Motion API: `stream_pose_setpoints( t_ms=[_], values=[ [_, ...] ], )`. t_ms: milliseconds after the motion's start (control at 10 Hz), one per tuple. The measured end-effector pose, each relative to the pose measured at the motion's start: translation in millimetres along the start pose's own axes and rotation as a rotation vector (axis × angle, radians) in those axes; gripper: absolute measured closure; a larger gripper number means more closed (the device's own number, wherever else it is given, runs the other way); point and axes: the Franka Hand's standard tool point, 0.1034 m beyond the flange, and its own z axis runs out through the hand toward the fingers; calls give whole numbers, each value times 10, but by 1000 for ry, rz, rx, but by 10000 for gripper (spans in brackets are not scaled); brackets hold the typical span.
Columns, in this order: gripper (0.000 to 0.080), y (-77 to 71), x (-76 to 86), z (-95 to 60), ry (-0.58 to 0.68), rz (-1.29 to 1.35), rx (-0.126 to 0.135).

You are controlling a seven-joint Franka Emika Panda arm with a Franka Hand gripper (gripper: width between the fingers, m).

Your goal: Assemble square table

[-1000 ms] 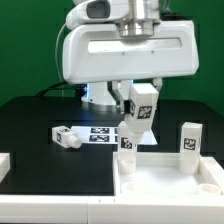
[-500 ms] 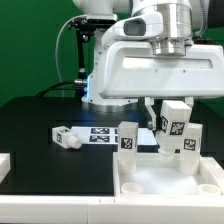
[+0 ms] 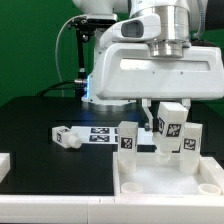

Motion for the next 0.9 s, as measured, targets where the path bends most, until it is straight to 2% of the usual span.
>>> stream_pose_setpoints(
  t_ms=[200, 300, 600, 700, 800, 900],
  values=[
    [515, -372, 222, 56, 24, 57, 39],
    [515, -413, 269, 45, 26, 70, 47],
    [515, -389, 250, 53, 23, 76, 45],
    [515, -353, 250, 58, 45, 66, 28],
    [515, -298, 183, 111, 81, 58, -9],
    [515, -285, 156, 194, 107, 53, -34]
  ],
)
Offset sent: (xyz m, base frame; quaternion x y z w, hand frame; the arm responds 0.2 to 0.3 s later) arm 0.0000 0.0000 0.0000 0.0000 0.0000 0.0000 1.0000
